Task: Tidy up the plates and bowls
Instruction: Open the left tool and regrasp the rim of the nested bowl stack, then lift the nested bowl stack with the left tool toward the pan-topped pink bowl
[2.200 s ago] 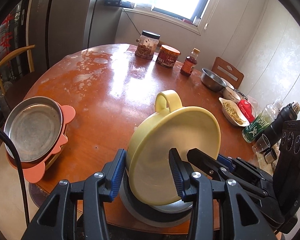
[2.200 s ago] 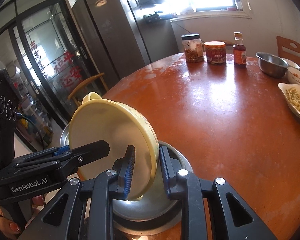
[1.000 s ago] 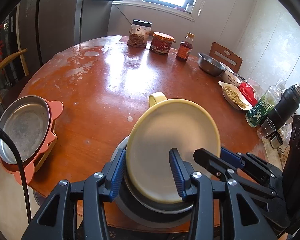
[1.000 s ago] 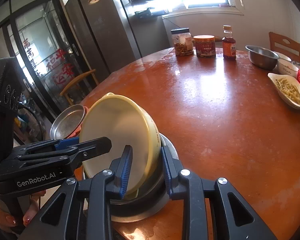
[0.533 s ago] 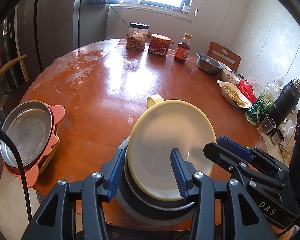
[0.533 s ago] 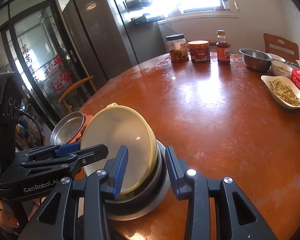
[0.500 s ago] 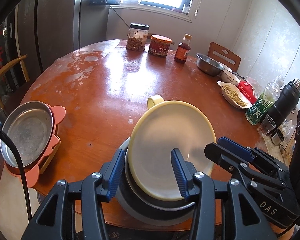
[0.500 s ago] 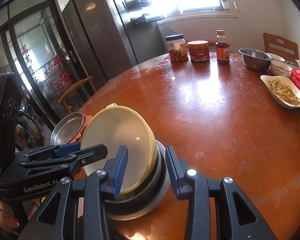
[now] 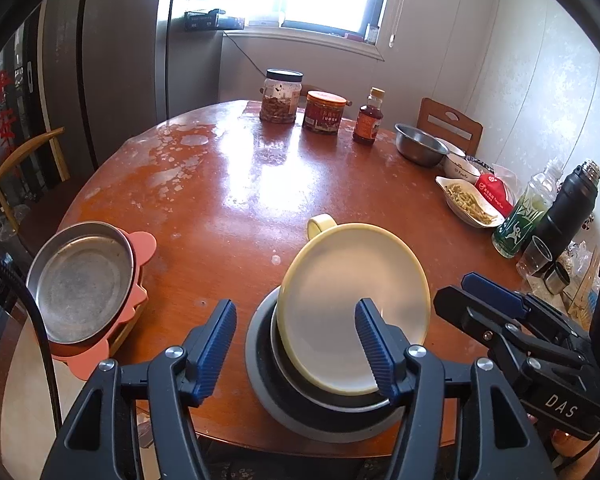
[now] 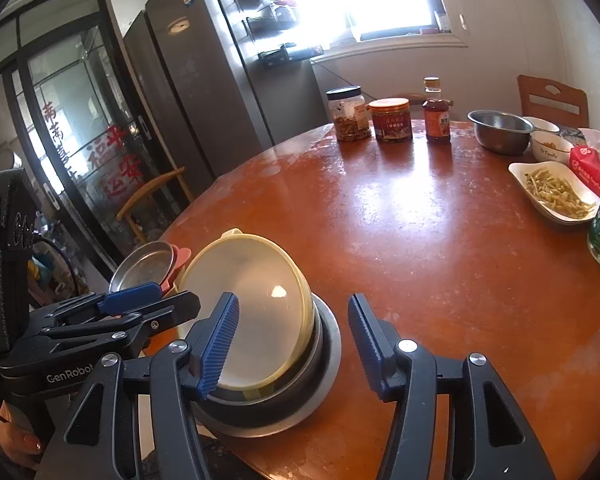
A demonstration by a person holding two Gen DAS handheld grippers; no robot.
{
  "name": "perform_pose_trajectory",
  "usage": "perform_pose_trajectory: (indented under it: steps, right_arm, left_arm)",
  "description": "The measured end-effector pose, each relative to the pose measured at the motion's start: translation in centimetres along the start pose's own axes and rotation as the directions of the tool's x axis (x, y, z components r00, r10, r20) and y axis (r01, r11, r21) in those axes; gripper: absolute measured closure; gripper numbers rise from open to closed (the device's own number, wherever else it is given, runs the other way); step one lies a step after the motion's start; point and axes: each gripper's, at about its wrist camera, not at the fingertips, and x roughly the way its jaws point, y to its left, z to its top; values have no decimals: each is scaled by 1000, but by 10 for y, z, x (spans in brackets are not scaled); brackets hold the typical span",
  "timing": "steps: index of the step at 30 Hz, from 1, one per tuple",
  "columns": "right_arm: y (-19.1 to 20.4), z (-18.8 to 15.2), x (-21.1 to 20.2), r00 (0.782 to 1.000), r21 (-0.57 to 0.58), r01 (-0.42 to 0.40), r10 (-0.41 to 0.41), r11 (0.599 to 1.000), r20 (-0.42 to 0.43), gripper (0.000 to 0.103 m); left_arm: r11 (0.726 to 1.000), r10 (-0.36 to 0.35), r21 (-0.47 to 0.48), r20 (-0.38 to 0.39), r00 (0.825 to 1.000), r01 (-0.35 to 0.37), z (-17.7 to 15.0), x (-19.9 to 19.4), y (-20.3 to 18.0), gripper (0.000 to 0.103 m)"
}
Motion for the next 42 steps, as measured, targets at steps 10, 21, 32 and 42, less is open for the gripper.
perform_pose_trajectory:
  steps: [10,21,32,42]
  right_arm:
    - [8,2,-8,1000,-13,7,-6,1000,13,37]
    - [-8,-15,28,994,88,4,6,996,-113,31]
    - [-29,-30,59,984,168,0,29,986,-175,32]
    - [-20,-31,63,985,131,-4,27,991,-173,53]
  left_arm:
    - [1000,-1,-7,10,1000,1,-4,-12,10,40]
    - [998,-56,-36,-117,992,52,-26,13,30,33]
    - [987,-144,-100,-204,968,126,-32,48,25,29]
    - [964,-238,-174,-226,945,201,-32,67,26,39]
